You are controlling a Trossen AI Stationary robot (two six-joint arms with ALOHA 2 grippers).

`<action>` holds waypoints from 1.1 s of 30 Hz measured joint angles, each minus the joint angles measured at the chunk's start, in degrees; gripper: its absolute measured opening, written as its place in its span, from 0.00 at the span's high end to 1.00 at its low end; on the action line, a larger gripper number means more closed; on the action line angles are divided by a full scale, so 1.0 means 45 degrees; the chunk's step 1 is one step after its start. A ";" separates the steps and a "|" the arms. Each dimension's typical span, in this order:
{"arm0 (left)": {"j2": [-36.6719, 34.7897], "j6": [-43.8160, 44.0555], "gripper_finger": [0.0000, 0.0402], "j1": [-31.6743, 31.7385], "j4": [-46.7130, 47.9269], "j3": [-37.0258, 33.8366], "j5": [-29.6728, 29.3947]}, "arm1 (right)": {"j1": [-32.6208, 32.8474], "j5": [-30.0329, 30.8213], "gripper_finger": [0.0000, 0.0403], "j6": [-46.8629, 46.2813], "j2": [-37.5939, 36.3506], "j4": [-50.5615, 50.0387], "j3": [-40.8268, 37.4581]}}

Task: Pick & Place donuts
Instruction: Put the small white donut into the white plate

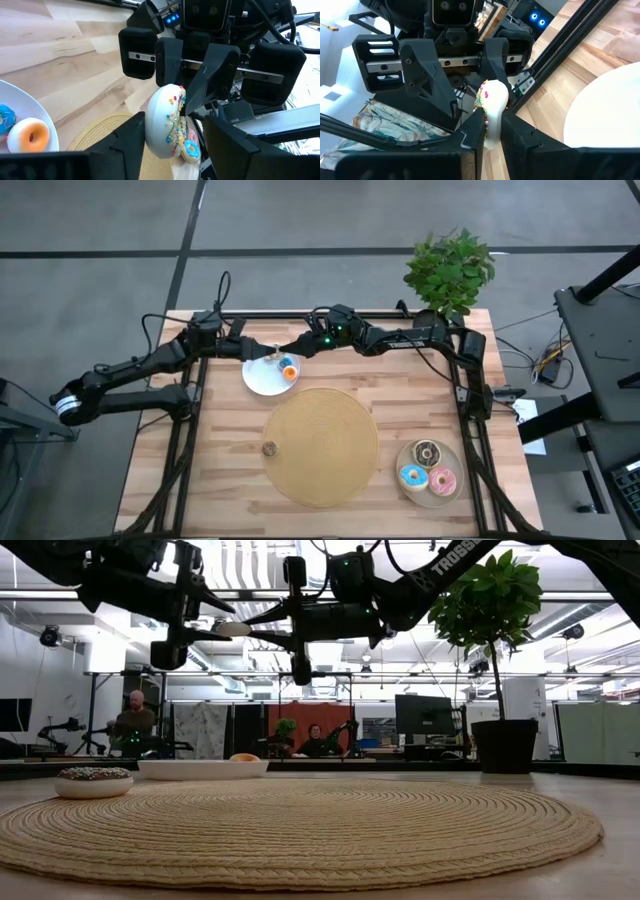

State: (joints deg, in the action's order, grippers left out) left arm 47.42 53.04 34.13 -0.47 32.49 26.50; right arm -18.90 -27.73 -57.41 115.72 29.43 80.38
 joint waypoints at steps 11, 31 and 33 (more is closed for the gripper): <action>0.0000 -0.0083 0.69 0.0000 0.0021 0.0000 0.0154 | 0.0000 0.0005 0.88 0.0000 0.0000 0.0010 0.0000; 0.0000 -0.0048 0.75 0.0000 0.0018 0.0000 0.0209 | 0.0000 0.0014 0.88 0.0000 0.0000 -0.0003 0.0000; 0.0000 -0.0053 0.77 0.0000 0.0016 0.0000 0.0216 | 0.0000 0.0015 0.88 0.0000 0.0000 0.0001 0.0000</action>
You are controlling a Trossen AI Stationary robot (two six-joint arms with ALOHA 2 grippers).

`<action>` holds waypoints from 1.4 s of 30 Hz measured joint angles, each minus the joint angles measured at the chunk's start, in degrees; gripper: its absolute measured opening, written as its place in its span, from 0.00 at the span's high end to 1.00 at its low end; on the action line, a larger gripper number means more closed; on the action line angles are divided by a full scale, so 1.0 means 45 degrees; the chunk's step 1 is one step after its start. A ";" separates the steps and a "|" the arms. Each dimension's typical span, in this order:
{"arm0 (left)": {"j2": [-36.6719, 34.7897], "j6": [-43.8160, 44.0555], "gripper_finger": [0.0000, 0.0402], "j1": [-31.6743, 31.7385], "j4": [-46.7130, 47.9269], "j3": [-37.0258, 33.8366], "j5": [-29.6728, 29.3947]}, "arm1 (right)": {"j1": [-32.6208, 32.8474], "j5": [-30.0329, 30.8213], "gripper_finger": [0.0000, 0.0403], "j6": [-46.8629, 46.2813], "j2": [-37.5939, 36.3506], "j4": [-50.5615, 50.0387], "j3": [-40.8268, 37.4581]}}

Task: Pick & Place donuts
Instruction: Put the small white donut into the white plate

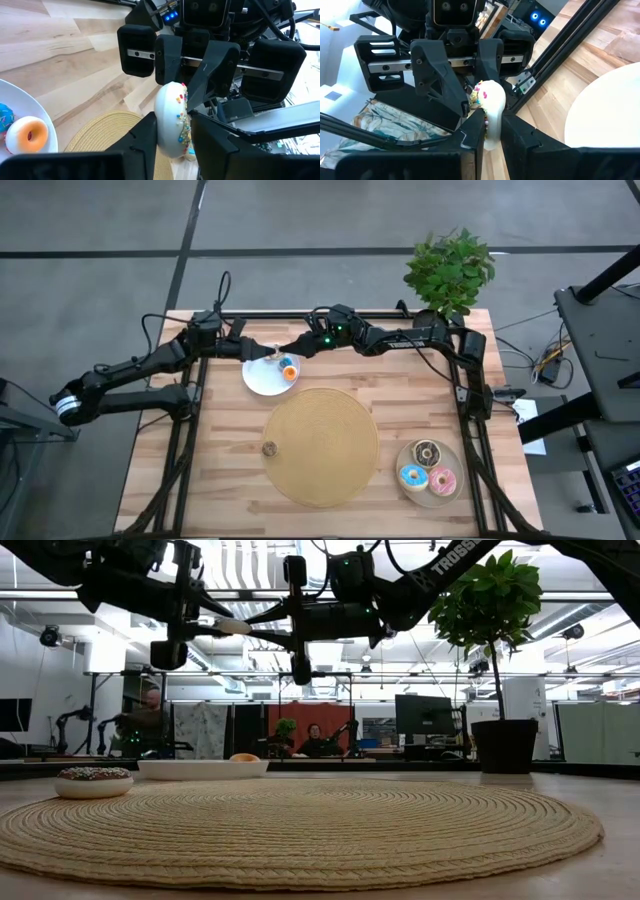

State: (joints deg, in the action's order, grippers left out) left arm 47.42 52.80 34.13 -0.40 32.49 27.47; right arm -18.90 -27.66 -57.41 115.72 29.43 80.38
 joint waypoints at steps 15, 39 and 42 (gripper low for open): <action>0.0000 -0.0131 0.80 0.0000 0.0000 0.0005 0.0027 | -0.0005 0.0180 0.82 0.0291 -0.0014 0.0019 0.0000; 0.0000 -0.0710 0.80 0.0287 0.1225 -0.0362 -0.0667 | -0.0197 -0.0993 0.61 0.0379 -0.2015 0.0202 -0.0005; 0.0000 -0.0597 0.80 0.0323 0.1183 -0.0717 -0.0683 | -0.0194 -0.1005 0.62 0.0445 -0.2366 0.0201 -0.0005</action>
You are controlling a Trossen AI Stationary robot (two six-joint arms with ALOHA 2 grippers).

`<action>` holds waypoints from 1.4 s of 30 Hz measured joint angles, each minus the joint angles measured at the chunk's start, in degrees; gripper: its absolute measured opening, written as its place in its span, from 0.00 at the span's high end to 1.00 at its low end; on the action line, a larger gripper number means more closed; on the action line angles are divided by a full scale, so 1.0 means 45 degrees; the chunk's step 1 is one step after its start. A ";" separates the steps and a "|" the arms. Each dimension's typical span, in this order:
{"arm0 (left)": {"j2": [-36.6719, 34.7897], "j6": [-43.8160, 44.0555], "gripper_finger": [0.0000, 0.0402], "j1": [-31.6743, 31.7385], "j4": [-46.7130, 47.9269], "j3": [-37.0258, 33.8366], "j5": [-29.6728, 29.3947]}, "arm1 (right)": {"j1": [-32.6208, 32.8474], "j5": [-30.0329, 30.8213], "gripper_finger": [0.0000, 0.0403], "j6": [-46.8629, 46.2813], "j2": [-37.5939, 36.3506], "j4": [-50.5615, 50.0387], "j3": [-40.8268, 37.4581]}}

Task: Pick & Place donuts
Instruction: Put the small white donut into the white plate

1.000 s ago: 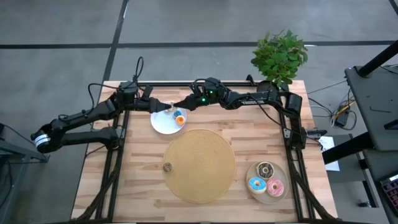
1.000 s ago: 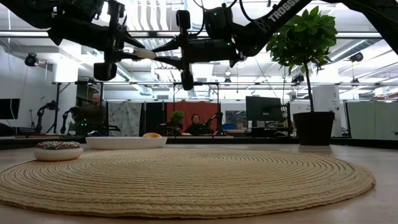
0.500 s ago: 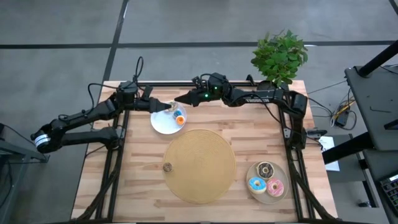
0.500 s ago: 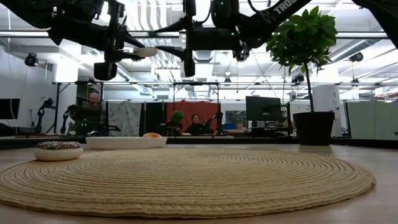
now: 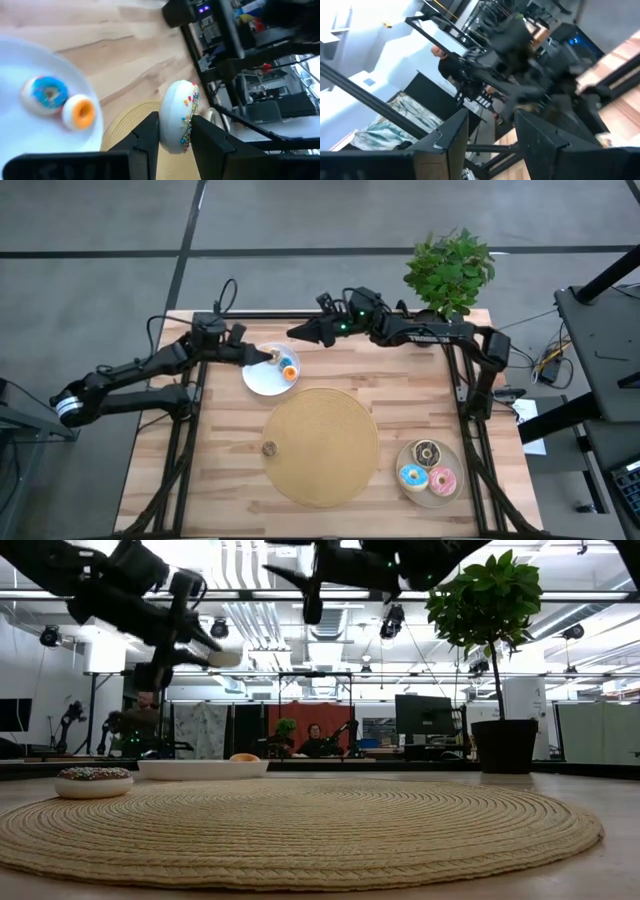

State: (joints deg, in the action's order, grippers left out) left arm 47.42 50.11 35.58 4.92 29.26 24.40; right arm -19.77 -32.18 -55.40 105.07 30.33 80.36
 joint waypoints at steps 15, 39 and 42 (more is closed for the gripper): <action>0.0000 0.2542 0.80 0.0915 0.0123 -0.2218 -0.1650 | 0.0000 0.0005 0.66 0.0322 -0.0475 -0.0022 0.0000; 0.1437 0.3361 0.80 0.1124 0.1895 -0.2251 -0.3324 | 0.0000 0.0007 0.65 0.0465 -0.0480 -0.0060 -0.0087; 0.1773 0.3432 0.80 0.1124 0.1770 -0.2251 -0.3355 | 0.0000 0.0008 0.65 0.0473 -0.0480 -0.0123 -0.0094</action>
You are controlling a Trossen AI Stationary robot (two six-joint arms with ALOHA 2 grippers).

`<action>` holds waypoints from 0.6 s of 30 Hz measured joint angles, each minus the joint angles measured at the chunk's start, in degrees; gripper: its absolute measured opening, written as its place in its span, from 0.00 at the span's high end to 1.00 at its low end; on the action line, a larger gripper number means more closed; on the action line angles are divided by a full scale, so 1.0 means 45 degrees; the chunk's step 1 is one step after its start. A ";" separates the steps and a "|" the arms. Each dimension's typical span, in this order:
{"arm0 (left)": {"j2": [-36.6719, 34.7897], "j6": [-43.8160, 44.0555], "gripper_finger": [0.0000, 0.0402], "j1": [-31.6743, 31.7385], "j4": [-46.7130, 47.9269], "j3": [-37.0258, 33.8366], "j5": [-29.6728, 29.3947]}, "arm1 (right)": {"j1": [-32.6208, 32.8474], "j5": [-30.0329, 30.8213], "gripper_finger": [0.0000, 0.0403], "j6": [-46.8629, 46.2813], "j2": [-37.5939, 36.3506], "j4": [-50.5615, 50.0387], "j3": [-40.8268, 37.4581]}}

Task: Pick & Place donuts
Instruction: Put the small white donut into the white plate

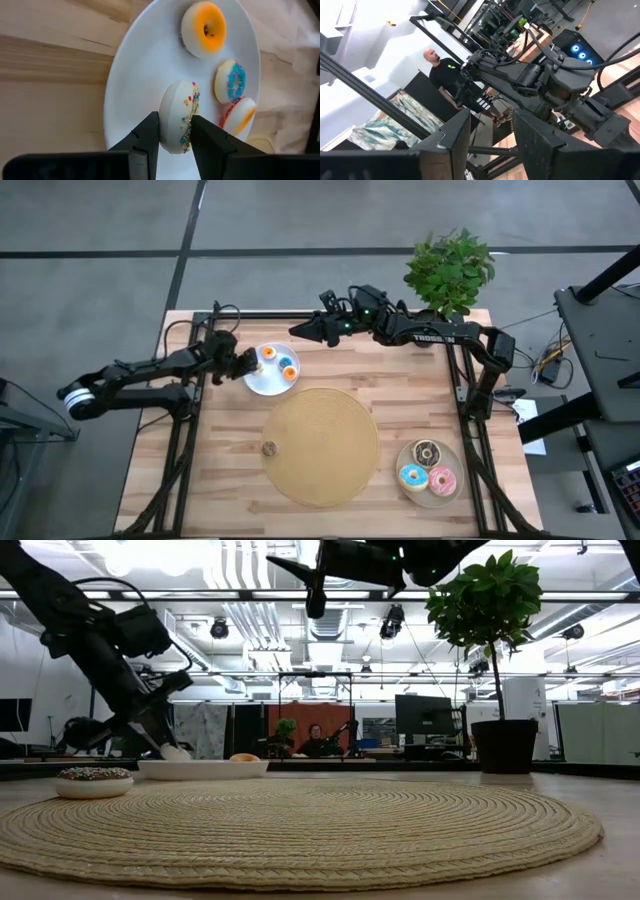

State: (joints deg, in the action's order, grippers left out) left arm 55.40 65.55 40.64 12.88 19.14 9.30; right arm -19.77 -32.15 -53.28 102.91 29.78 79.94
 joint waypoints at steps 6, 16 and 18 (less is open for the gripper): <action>0.0514 0.0173 0.80 0.0000 -0.0500 0.0029 -0.0191 | 0.0000 0.0001 0.66 0.0228 0.0000 -0.0485 -0.0008; 0.1075 0.0084 0.80 0.0000 -0.0491 0.0029 -0.0321 | 0.0001 0.0006 0.66 0.0316 0.0000 -0.0617 -0.0008; 0.1124 0.0069 0.79 0.0000 -0.0493 0.0029 -0.0325 | 0.0000 0.0006 0.66 0.0317 0.0000 -0.0612 -0.0008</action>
State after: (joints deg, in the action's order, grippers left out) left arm 60.46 65.87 40.64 10.67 19.27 7.84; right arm -19.77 -32.12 -51.85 102.91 27.03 79.90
